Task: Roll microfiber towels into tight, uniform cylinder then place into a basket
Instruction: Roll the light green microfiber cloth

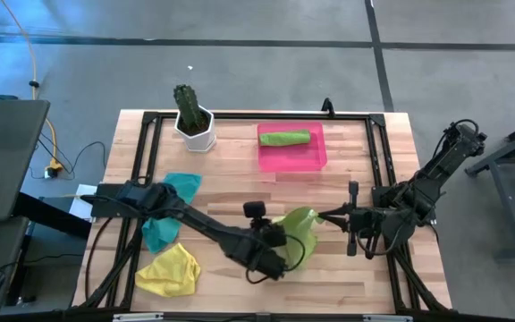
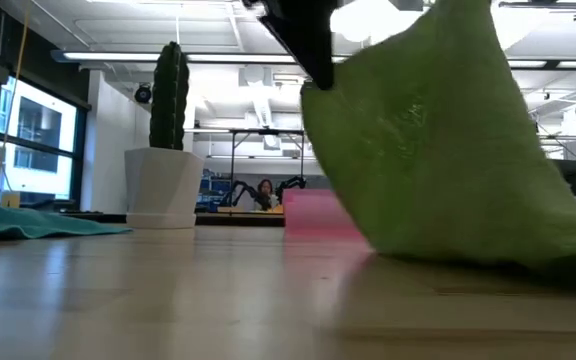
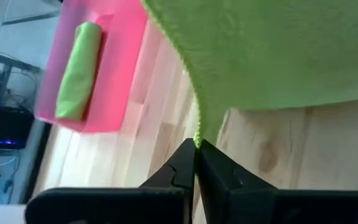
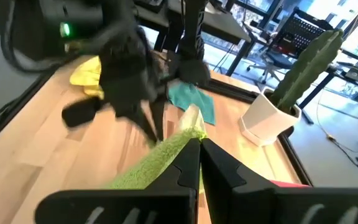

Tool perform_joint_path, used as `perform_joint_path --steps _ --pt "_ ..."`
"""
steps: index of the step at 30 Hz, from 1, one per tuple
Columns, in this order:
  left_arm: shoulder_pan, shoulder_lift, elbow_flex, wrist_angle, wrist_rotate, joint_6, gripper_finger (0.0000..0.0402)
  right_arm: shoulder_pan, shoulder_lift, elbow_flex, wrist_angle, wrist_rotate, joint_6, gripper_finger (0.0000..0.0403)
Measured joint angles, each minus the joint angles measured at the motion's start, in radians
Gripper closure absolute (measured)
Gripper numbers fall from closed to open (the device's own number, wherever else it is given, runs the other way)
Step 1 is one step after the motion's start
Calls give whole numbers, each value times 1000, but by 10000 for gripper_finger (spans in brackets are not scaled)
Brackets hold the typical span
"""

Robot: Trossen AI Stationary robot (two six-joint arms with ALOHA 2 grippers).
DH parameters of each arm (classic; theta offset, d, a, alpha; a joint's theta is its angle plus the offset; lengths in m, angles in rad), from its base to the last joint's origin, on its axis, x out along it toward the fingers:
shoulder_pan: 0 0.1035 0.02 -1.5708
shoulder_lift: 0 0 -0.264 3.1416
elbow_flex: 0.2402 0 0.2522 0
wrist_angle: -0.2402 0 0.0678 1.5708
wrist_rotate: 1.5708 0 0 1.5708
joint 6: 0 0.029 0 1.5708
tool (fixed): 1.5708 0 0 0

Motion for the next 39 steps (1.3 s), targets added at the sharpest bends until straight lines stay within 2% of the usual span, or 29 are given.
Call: perform_joint_path --steps 6,13,23,26,30,32,36,39 --pt "-48 -56 46 -253 -36 -94 400 -4 1 0 -1 -12 6 402" --pt "-64 -136 49 -256 -76 -39 401 -39 10 0 -11 -61 17 402" --pt "-63 -261 48 -256 -66 -3 401 -115 4 0 -34 -307 -5 402" --pt "-55 -304 48 -256 19 29 401 -130 -9 0 -64 -377 -55 402" --pt "-25 -364 48 -257 305 3 401 -149 -41 0 -143 -487 -147 402" --pt "-8 -389 48 -256 403 -26 401 -158 -55 0 -170 -497 -174 402" --pt "17 -434 48 -256 422 -66 401 -188 -79 0 -181 -488 -203 402" --pt "40 -462 48 -256 375 -68 401 -217 -79 0 -181 -439 -232 402"
